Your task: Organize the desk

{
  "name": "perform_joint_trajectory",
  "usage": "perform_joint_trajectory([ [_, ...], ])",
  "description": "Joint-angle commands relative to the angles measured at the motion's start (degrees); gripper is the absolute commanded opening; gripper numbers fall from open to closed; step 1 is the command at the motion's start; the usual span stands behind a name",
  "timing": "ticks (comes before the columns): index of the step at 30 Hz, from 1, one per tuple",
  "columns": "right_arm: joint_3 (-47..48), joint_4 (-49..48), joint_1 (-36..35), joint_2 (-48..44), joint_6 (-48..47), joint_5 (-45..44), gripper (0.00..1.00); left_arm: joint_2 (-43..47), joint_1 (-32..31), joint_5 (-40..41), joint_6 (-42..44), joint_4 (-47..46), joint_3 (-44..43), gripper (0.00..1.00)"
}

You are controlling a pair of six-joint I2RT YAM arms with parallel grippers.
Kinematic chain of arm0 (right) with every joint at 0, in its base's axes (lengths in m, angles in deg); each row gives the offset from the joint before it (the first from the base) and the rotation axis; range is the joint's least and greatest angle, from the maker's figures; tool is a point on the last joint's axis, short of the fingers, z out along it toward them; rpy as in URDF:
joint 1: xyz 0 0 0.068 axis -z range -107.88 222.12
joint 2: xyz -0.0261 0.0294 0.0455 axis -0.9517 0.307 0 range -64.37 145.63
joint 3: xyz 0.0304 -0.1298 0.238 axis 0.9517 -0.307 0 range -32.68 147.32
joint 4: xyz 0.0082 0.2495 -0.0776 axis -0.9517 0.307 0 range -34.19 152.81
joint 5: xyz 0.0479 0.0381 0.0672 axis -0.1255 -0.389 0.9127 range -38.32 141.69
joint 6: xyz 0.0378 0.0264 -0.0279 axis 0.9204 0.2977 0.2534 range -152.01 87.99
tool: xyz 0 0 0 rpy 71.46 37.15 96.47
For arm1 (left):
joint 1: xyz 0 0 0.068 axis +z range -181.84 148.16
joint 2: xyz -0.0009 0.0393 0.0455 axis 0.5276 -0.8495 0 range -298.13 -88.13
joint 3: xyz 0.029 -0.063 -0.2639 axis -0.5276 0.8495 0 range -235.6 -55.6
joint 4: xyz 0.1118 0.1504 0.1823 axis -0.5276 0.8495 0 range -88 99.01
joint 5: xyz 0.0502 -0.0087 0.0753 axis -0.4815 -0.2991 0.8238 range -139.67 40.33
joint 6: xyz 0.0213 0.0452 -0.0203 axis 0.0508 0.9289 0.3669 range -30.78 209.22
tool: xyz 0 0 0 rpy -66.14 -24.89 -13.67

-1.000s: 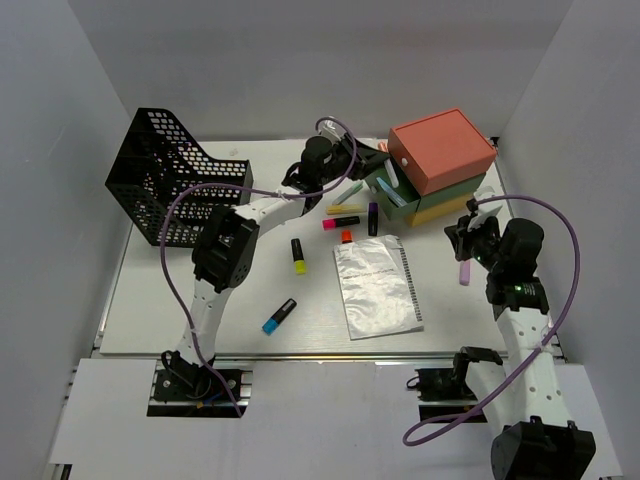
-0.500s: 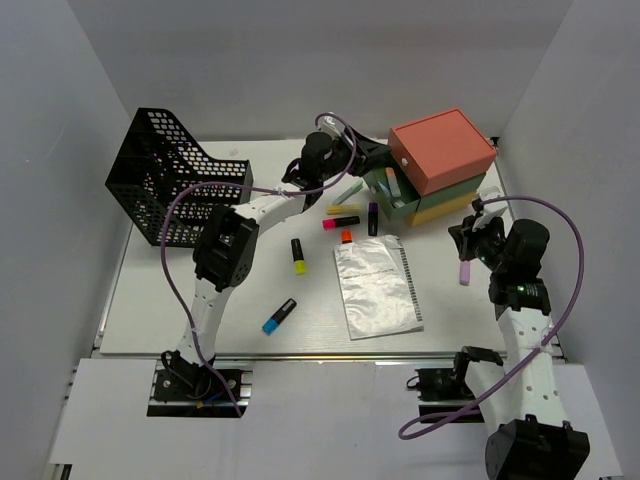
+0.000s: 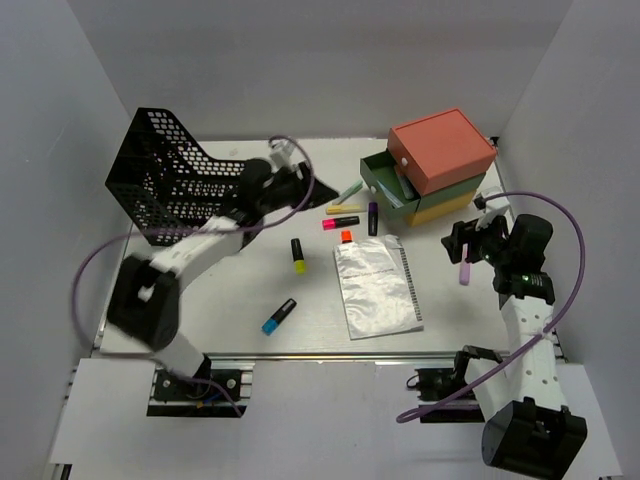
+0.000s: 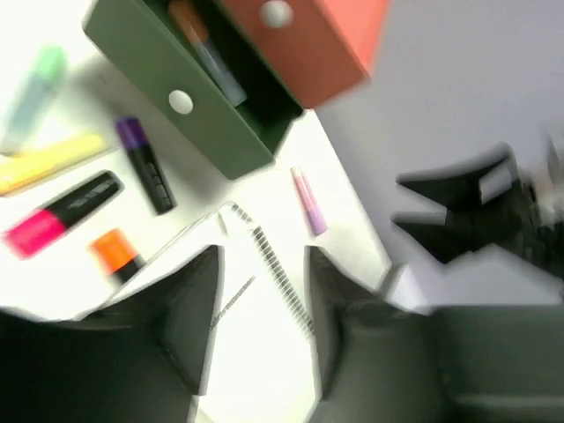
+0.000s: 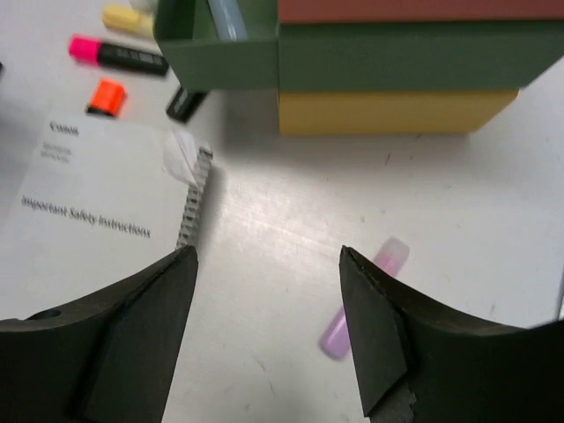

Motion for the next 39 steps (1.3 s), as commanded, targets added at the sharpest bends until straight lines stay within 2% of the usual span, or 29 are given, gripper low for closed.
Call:
perform_joint_trajectory([
  [1, 6.94, 11.97, 0.42, 1.92, -6.00, -3.29, 0.72, 18.15, 1.46, 3.73, 16.84, 2.24, 11.63, 0.58],
  [3, 11.95, 17.35, 0.42, 5.17, -7.60, -6.01, 0.74, 27.56, 1.46, 5.25, 20.79, 2.42, 18.21, 0.71],
  [4, 13.36, 19.73, 0.60, 6.40, -8.65, -8.81, 0.75, 30.20, 1.46, 5.34, 22.03, 2.42, 19.90, 0.83],
  [7, 15.92, 25.55, 0.86, 11.49, -9.98, -13.13, 0.84, 35.67, 1.46, 5.60, 27.74, 5.56, 22.81, 0.96],
  [9, 15.75, 26.26, 0.69, 13.26, -9.72, -15.60, 0.87, 36.46, 1.46, 7.35, 31.08, 8.56, 22.04, 0.97],
  [12, 14.79, 26.08, 0.77, 17.21, -8.49, -18.32, 0.84, 36.20, 1.46, 11.75, 34.86, 18.91, 17.21, 0.97],
  [16, 13.03, 24.59, 0.51, 23.09, -7.70, -20.09, 0.68, 39.01, 1.46, 15.00, 35.84, 18.95, 17.19, 0.97],
  [17, 12.50, 23.80, 0.34, 23.98, -7.61, -20.35, 0.59, 39.71, 1.46, 15.09, 35.66, 18.60, 17.46, 0.97],
  [19, 11.45, 21.17, 0.25, 26.61, -7.52, -20.79, 0.53, 41.21, 1.46, 14.83, 35.49, 17.89, 18.07, 0.97],
  [23, 10.21, 16.33, -0.01, 30.22, -7.35, -22.02, 0.53, 41.65, 1.46, 14.92, 35.31, 17.80, 17.90, 0.97],
  [32, 8.98, 7.89, -0.89, 38.49, -5.85, -27.65, 0.64, 41.74, 1.46, 15.53, 35.49, 17.98, 18.07, 0.97],
  [39, 10.04, 4.55, -1.16, 45.08, -5.33, -29.06, 0.60, 41.30, 1.46, 16.41, 35.66, 17.98, 18.16, 0.97],
])
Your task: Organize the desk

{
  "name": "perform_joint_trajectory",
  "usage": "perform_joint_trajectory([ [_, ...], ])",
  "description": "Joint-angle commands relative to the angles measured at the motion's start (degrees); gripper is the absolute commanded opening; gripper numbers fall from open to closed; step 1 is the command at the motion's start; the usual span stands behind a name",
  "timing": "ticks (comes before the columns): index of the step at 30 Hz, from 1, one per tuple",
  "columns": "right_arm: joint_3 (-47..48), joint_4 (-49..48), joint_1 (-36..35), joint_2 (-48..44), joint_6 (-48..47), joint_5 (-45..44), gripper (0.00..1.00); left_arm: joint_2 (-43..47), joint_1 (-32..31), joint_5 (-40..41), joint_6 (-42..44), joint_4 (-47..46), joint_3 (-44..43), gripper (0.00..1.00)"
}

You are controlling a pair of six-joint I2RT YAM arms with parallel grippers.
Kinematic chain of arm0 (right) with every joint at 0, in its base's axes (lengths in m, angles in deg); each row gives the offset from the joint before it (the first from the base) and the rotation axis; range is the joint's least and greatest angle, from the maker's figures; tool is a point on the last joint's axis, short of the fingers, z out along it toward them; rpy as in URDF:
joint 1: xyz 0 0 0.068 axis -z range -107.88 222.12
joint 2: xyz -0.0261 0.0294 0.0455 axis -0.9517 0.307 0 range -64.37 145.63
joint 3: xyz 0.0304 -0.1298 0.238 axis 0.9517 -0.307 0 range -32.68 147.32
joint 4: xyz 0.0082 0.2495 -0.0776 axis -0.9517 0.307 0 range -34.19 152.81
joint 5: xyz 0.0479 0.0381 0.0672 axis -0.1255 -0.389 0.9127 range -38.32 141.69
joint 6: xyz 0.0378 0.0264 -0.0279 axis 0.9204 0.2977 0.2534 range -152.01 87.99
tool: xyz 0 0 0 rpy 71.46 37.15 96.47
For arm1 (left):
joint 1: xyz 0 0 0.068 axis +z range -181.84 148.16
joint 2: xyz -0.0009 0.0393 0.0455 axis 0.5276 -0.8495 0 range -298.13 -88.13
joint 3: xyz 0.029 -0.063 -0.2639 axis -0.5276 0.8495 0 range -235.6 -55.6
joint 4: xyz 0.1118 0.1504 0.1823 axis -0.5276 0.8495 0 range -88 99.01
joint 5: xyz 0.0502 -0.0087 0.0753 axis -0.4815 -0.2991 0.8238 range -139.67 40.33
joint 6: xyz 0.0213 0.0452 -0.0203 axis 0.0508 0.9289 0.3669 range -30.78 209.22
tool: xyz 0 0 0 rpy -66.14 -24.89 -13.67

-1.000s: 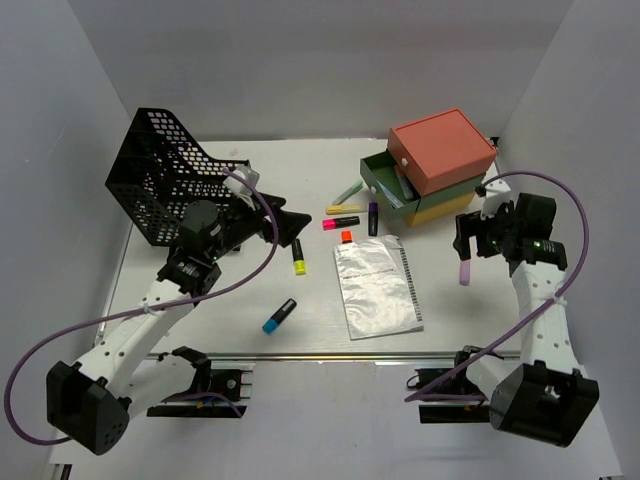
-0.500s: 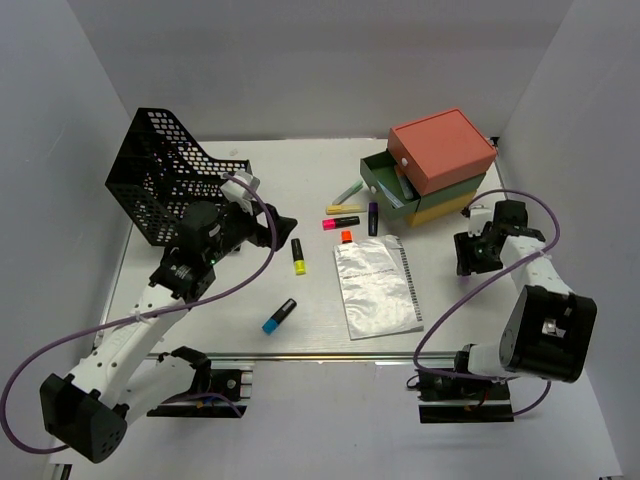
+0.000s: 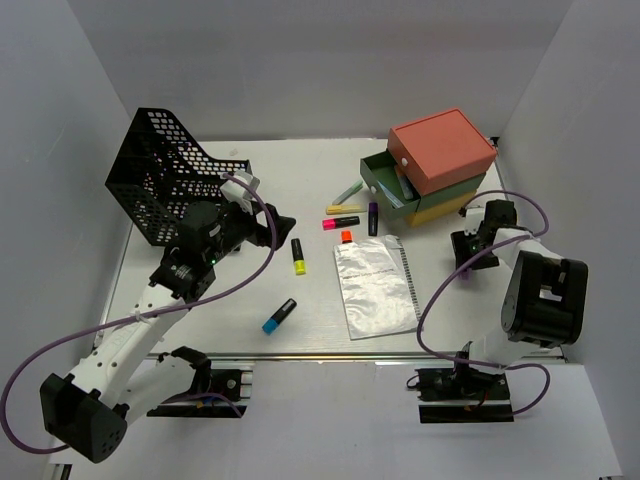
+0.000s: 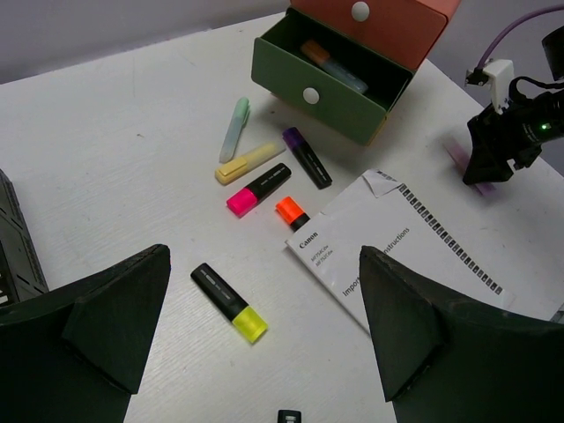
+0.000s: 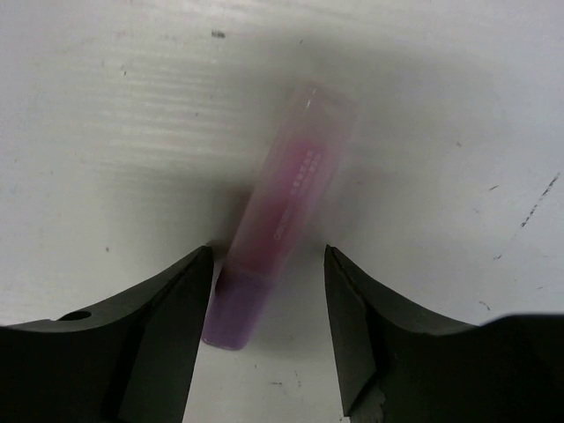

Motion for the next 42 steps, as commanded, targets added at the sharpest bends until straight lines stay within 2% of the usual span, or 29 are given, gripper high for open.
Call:
perform_joint_trajectory([
  [1, -0.02, -3.73, -0.37, 2.53, 0.45, -2.13, 0.58, 0.23, 0.04, 1.22, 0.87, 0.38, -0.81, 0.97],
  [2, -0.37, -4.00, -0.46, 3.14, 0.44, -2.13, 0.56, -0.03, 0.04, 1.31, 0.87, 0.38, -0.90, 0.97],
  [5, -1.16, -4.18, -0.55, 3.67, -0.43, -2.13, 0.40, -0.03, 0.04, 1.75, 0.87, 0.39, -0.72, 0.97],
  [6, -1.16, -3.92, -0.63, 3.85, -0.78, -2.04, 0.29, -0.03, 0.04, 1.75, 0.87, 0.21, -0.63, 0.97],
  [9, -0.55, -0.06, -0.55, 2.89, -4.20, 0.15, 0.04, -0.38, 0.04, 1.84, 0.87, 0.21, -0.46, 0.97],
  [10, -0.28, 1.69, -0.81, 2.01, -5.17, 3.20, 0.00, -0.47, 0.04, 1.84, 0.95, 0.21, -0.46, 0.97],
  [12, 0.24, 7.91, -1.25, -2.37, -11.48, 8.74, 0.00, -0.65, 0.04, 1.75, 0.87, 0.12, -0.37, 0.97],
  [13, 0.59, 10.56, -1.60, -4.31, -14.29, 15.47, 0.00, -0.82, 0.04, 1.49, 0.95, 0.03, -0.46, 0.97],
  [14, 0.94, 13.37, -2.65, -8.59, -21.37, 19.02, 0.00, -0.83, 0.04, 1.14, 0.96, 0.03, -0.28, 0.97],
  [15, 1.99, 19.93, -3.09, -10.63, -25.88, 26.62, 0.00, -1.09, 0.04, 0.96, 1.13, -0.05, -0.28, 0.97],
  [18, 4.02, 27.01, -6.08, -18.37, -37.66, 36.86, 0.00, -1.44, 0.04, 1.05, 1.22, -0.23, -0.11, 0.97],
  [21, 7.88, 22.30, -10.56, -21.55, -32.45, 41.72, 0.00, -2.23, 0.04, 1.75, 1.57, 0.21, -0.19, 0.97],
  [24, 13.15, 15.26, -17.22, -20.15, -22.87, 40.15, 0.00, -2.93, 0.04, 2.28, 1.92, 0.21, 0.16, 0.96],
  [28, 20.54, 8.76, -22.06, -14.19, -10.14, 29.55, 0.00, -4.25, 0.04, 3.24, 2.62, -0.06, 0.86, 0.97],
  [32, 25.71, -1.96, -25.06, -11.54, -1.51, 20.47, 0.00, -7.32, 0.04, 3.42, 3.33, 0.56, 0.60, 0.96],
  [35, 31.24, -3.03, -26.47, -6.71, 2.36, 14.41, 0.01, -8.64, 0.04, 2.90, 3.77, 0.56, 0.60, 0.96],
  [42, 34.34, -7.17, -26.74, 2.34, 3.26, 6.05, 0.22, -10.23, -0.48, -2.38, 4.82, -3.57, 3.58, 0.97],
])
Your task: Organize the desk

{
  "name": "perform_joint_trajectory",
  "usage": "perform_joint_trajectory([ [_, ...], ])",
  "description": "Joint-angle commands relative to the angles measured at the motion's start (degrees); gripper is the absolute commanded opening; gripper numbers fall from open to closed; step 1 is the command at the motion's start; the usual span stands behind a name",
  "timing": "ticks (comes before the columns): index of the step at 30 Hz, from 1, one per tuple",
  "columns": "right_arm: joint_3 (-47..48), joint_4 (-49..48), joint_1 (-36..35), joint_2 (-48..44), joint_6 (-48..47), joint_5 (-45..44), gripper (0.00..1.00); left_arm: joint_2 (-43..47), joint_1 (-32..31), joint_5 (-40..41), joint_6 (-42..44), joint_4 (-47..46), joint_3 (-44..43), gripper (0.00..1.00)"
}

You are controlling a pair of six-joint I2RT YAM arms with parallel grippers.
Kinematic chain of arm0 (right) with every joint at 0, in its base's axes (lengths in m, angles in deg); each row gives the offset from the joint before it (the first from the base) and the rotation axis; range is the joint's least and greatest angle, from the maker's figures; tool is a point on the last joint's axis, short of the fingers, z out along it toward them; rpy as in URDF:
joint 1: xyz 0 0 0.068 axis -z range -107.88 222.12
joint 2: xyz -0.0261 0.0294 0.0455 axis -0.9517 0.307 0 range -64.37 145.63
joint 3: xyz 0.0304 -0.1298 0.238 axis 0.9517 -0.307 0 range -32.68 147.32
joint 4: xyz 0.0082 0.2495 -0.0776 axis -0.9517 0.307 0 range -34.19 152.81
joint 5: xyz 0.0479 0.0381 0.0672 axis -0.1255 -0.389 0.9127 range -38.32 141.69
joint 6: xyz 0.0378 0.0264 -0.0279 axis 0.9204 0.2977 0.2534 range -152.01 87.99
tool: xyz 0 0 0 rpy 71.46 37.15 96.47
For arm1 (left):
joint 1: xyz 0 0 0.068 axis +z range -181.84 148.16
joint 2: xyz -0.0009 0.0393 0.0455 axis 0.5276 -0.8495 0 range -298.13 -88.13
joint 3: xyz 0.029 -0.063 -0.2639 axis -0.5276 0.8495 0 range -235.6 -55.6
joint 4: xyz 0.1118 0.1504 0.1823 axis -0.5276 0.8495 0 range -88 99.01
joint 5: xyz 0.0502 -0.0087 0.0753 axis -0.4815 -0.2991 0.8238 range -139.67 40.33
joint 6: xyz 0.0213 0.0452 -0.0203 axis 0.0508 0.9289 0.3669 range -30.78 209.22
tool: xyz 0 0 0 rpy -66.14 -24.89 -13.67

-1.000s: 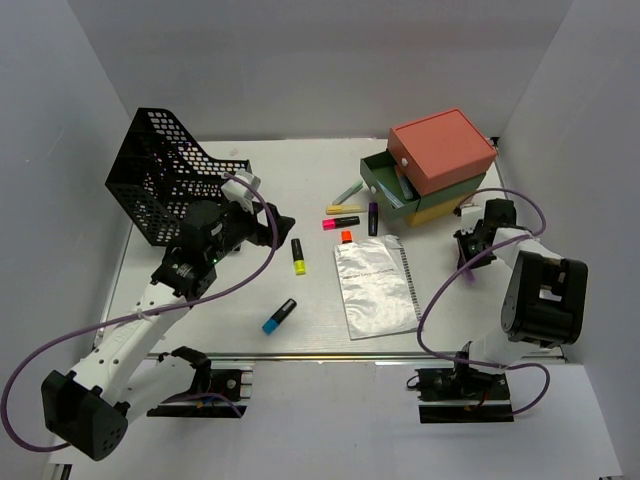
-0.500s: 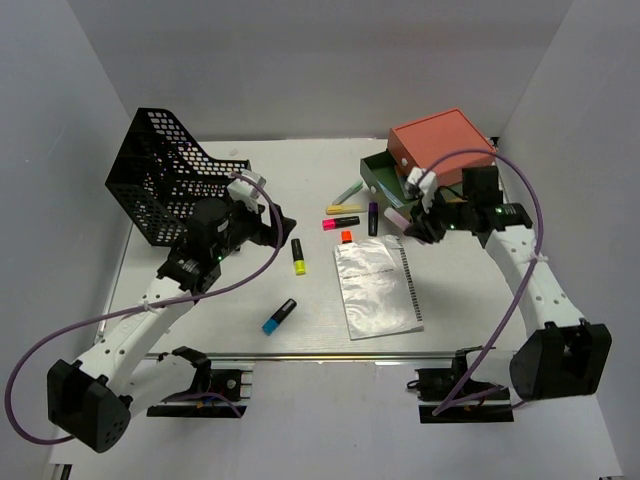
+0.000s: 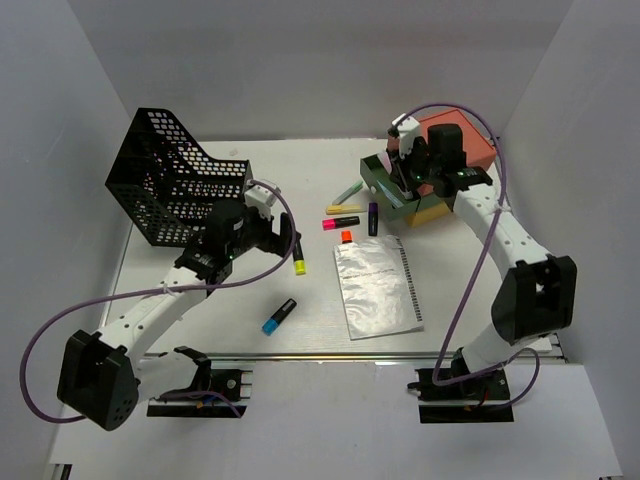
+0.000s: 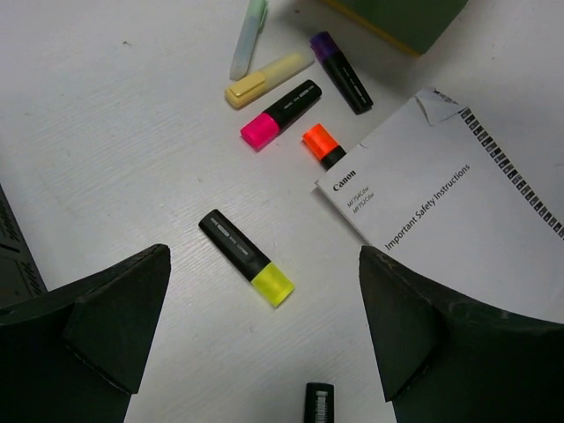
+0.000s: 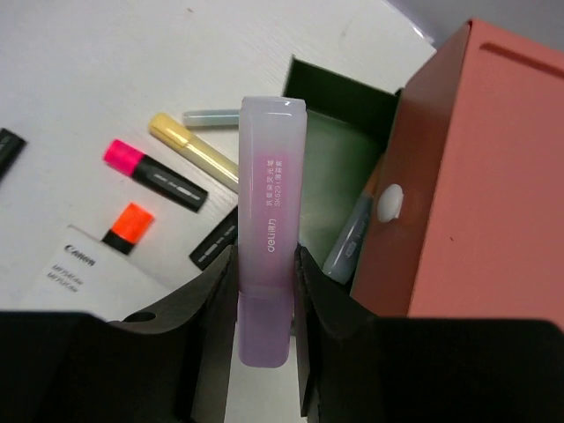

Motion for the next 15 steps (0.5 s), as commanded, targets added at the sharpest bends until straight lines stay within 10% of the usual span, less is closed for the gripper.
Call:
perform_joint_trajectory([
  [1, 3.11, -3.50, -0.12, 3.66, 2.38, -5.82, 0.26, 0.39, -1.05, -2.93, 2.13, -4.48, 1.86, 0.97],
  [10, 5.23, -1.83, 0.23, 6.14, 1.50, -4.77, 0.54, -4.60, -1.06, -6.97, 2.49, -10.12, 1.69, 0.95],
  [14, 5.84, 1.50, 0.50, 2.55, 1.41, 0.03, 0.47, -10.49, -1.06, -6.45, 2.40, -9.34, -4.96, 0.92],
  [15, 4.88, 3.78, 0.76, 1.14, 1.42, 3.02, 0.30, -13.73, -1.06, -6.09, 2.32, -8.99, -6.56, 0.87],
])
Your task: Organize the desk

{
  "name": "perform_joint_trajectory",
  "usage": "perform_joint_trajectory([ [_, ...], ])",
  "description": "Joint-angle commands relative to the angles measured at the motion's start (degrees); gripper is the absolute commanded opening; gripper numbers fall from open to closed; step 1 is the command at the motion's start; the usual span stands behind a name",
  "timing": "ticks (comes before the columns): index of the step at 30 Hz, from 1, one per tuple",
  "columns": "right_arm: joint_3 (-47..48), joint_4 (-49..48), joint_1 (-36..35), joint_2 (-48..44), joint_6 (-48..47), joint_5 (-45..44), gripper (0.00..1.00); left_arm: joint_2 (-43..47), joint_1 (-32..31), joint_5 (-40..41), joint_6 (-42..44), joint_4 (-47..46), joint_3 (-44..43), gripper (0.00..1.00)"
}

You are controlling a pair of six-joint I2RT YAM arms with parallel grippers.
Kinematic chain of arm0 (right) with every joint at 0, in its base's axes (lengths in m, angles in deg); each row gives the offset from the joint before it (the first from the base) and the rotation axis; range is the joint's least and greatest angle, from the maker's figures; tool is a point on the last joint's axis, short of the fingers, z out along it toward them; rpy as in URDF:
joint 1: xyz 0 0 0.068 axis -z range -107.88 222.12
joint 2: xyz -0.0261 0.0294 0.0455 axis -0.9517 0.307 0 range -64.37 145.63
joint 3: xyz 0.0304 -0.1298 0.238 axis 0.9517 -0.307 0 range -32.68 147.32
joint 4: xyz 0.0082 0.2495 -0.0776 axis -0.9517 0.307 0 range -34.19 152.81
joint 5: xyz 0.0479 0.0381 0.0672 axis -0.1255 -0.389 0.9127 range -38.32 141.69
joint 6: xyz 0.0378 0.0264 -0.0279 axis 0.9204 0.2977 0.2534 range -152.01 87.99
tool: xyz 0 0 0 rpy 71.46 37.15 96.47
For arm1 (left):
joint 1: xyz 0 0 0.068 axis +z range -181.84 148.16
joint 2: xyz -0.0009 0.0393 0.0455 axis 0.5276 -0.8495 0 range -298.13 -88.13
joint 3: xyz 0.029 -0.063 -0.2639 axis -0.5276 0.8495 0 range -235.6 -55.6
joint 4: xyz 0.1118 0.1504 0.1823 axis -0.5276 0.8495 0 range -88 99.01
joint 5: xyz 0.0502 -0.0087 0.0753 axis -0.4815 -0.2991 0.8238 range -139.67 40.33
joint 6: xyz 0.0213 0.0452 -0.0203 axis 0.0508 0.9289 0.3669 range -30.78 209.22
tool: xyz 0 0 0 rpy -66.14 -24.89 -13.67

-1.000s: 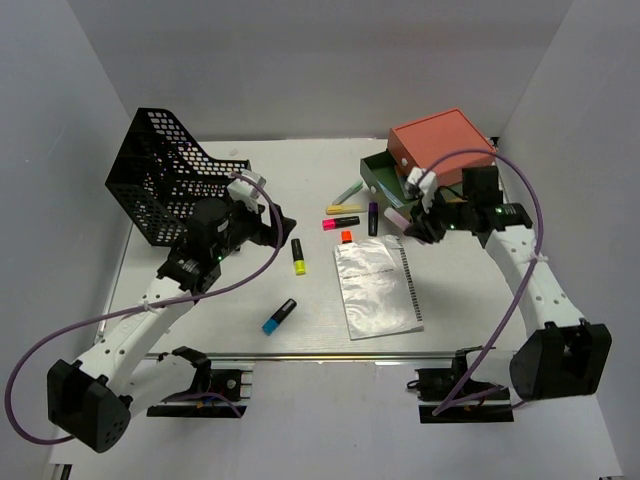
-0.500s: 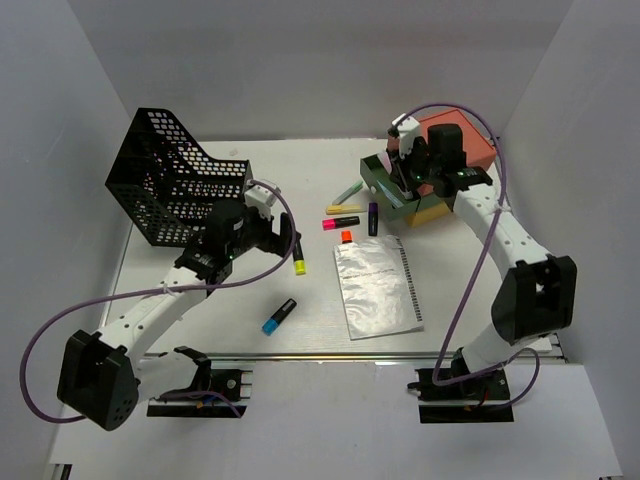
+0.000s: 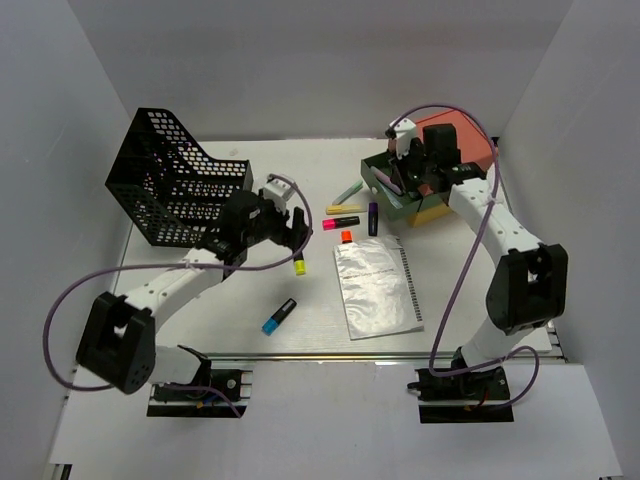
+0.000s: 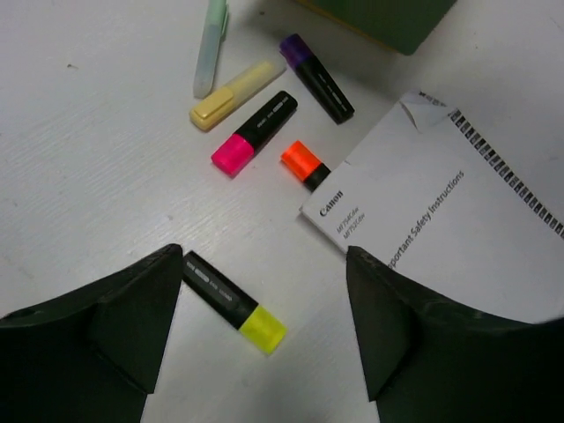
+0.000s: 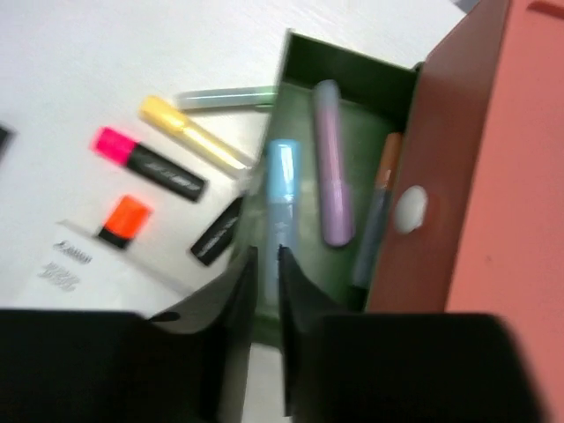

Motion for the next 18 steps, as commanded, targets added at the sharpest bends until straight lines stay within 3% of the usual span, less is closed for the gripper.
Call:
perform_joint_trajectory([
  [1, 0.77, 3.78, 0.81, -7.48, 0.63, 9.55, 0.15, -4.32, -0.23, -0.74, 0.37, -0.94, -7.86, 0.83],
  [2, -1.07, 4.48, 0.89, -11.94, 0.63, 17.24, 0.02, -8.23, -0.23, -0.39, 0.02, -0.24, -11.44, 0.79],
  [3, -3.26, 5.01, 1.24, -14.59, 0.11, 22.02, 0.00, -10.45, -0.23, -0.12, -0.77, -0.06, -13.31, 0.67],
  [5, -11.52, 6.86, 1.25, -22.39, -2.44, 33.51, 0.00, -17.19, -0.23, -0.03, -1.21, 0.20, -19.00, 0.53],
  [6, -14.68, 7.03, 1.25, -25.23, -3.23, 36.01, 0.00, -19.85, -0.23, 0.32, -1.56, 0.64, -21.30, 0.40],
  [9, -27.08, 5.54, 1.51, -36.04, -4.99, 39.11, 0.00, -30.83, -0.23, 1.46, -1.22, 6.33, -32.89, 0.30],
  [13, -40.62, -0.16, 2.91, -46.42, -6.66, 36.66, 0.00, -43.23, -0.23, 1.99, 0.19, 14.51, -48.45, 0.30],
  [18, -42.66, -4.12, 4.50, -51.10, -4.12, 25.07, 0.00, -51.50, -1.36, 1.64, 0.02, 12.69, -56.21, 0.48],
])
